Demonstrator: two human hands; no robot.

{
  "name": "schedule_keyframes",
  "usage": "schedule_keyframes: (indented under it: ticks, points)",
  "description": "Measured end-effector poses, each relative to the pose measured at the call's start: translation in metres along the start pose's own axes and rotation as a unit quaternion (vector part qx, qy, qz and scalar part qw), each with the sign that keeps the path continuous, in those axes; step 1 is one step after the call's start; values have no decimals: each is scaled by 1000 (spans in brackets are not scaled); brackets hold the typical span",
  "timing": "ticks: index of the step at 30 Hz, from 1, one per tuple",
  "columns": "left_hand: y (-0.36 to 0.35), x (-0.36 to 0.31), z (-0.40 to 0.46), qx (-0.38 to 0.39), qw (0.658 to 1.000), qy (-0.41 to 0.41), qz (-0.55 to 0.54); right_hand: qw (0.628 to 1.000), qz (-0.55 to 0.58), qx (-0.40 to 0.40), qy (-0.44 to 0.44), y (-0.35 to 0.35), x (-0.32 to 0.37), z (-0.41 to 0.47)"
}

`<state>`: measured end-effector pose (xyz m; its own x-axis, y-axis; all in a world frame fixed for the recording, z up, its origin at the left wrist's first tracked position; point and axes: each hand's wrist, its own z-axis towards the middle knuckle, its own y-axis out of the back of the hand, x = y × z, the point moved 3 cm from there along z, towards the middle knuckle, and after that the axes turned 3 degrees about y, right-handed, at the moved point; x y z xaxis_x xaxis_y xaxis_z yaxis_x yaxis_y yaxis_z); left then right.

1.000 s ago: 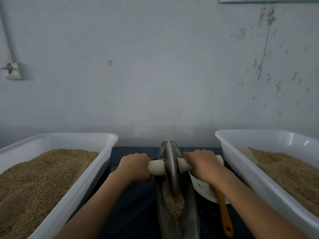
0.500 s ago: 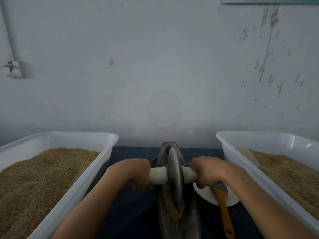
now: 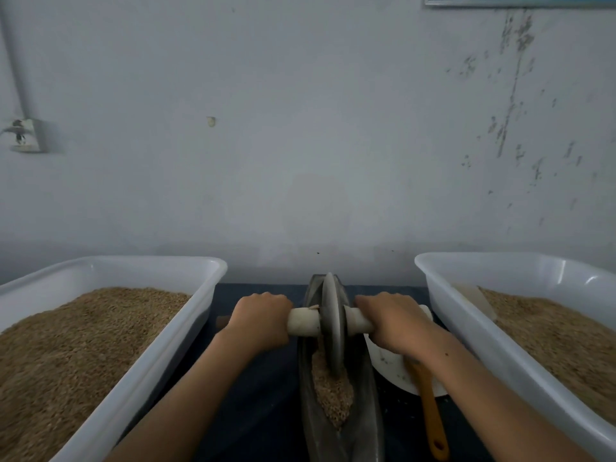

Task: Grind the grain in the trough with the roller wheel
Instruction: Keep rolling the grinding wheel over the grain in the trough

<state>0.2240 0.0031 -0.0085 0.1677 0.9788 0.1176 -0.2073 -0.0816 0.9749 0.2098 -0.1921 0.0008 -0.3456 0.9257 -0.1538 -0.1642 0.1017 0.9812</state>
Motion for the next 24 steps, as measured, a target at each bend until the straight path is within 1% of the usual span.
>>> schedule_keyframes:
  ticks: [3, 5, 6, 7, 8, 9, 11, 13, 15, 17, 19, 20, 22, 24]
  points:
    - [-1, 3, -1, 128, 991, 0, -30, 995, 20, 93, 21, 4, -2, -1]
    - [-2, 3, -2, 190, 980, 3, -58, 990, 34, 133, 25, 5, -3, -3]
    - [-3, 2, -2, 208, 976, 6, -64, 988, 42, 146, 23, 4, -3, -3]
    - [-3, 2, -2, 210, 976, 10, -63, 987, 50, 153, 20, 3, -4, -3]
    - [-1, 1, -3, 197, 979, 17, -55, 987, 55, 150, 16, 2, -4, -2]
    - [1, 0, -3, 168, 985, 23, -41, 989, 54, 136, 14, 1, -5, -1]
    - [4, -2, -3, 80, 996, 30, -4, 996, 37, 78, 10, -1, -4, 1]
    - [4, -5, -3, 4, 999, 40, 22, 1000, 18, -10, -1, -3, -3, 2]
    - [3, -8, -4, -43, 997, 53, 21, 996, 10, -88, -15, -6, -1, 2]
    - [2, -8, -6, -70, 996, 51, 17, 993, 7, -114, -17, -8, 0, 1]
    - [3, -7, -6, -68, 997, 37, 18, 995, 11, -99, -11, -8, -1, 0]
    - [3, -5, -5, -50, 998, 28, 19, 997, 11, -79, -7, -6, -2, -1]
    - [4, -2, -4, 21, 1000, 13, 11, 1000, 12, -15, 6, -1, -2, -3]
    - [5, 1, -5, 119, 993, 6, -21, 997, 20, 65, 20, 4, -2, -5]
